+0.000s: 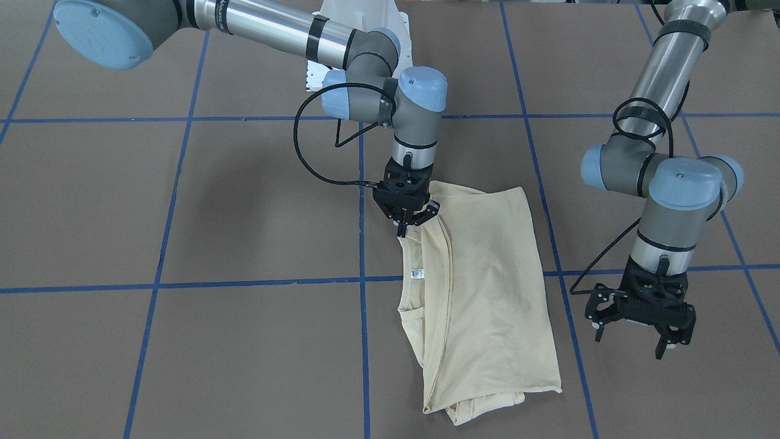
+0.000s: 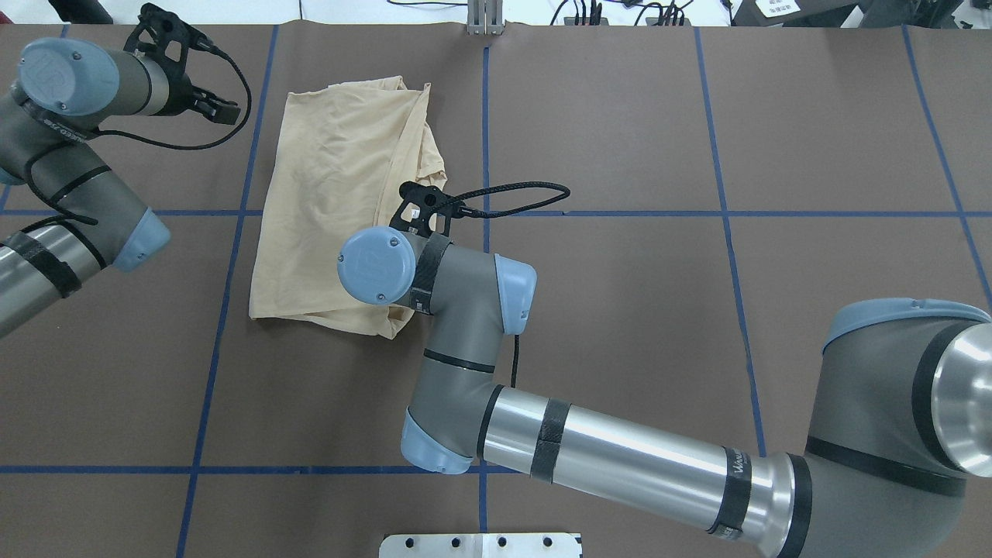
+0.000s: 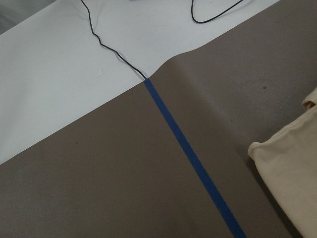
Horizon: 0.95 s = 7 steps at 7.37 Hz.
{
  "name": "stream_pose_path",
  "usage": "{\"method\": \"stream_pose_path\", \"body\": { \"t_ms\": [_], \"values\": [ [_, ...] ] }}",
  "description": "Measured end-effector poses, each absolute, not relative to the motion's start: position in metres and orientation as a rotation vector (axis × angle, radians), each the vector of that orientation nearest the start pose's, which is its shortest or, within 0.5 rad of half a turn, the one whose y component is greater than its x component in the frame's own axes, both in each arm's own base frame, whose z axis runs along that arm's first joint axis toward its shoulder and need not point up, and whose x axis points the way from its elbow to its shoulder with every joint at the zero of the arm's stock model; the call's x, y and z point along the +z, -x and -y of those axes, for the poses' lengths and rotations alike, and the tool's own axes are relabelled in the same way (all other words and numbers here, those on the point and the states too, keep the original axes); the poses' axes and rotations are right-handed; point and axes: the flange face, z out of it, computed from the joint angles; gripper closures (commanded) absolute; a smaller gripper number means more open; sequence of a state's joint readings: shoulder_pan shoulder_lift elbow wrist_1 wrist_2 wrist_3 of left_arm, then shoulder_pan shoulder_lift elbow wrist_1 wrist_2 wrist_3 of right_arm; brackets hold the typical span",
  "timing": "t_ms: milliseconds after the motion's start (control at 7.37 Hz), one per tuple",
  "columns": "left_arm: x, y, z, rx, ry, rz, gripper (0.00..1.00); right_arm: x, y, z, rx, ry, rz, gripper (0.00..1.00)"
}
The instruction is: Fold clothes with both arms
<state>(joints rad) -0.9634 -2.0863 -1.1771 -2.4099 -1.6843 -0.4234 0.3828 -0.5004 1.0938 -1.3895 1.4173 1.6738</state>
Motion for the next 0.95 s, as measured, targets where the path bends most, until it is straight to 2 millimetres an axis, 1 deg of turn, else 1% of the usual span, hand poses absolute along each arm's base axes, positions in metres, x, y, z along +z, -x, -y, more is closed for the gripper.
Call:
{"method": "stream_pose_path", "body": {
  "t_ms": [271,407,543,679,814,950],
  "values": [
    [0.459,-0.320,0.675,0.224,-0.786,-0.566,0.00,0.144,0.721,0.453,0.519,-0.259,0.756,1.00],
    [0.457,-0.320,0.675,0.224,-0.789,-0.568,0.00,0.137,0.717,0.456,0.518,-0.263,0.768,1.00],
    [0.454,-0.320,0.673,0.224,-0.794,-0.571,0.00,0.135,0.709,0.456,0.517,-0.263,0.782,1.00],
    [0.454,-0.318,0.671,0.224,-0.797,-0.572,0.00,0.147,0.697,0.453,0.514,-0.262,0.790,1.00],
    [0.454,-0.317,0.669,0.225,-0.799,-0.573,0.00,0.173,0.675,0.443,0.507,-0.263,0.800,1.00],
    [0.454,-0.317,0.668,0.225,-0.801,-0.575,0.00,0.202,0.644,0.430,0.498,-0.263,0.812,1.00]
  ]
}}
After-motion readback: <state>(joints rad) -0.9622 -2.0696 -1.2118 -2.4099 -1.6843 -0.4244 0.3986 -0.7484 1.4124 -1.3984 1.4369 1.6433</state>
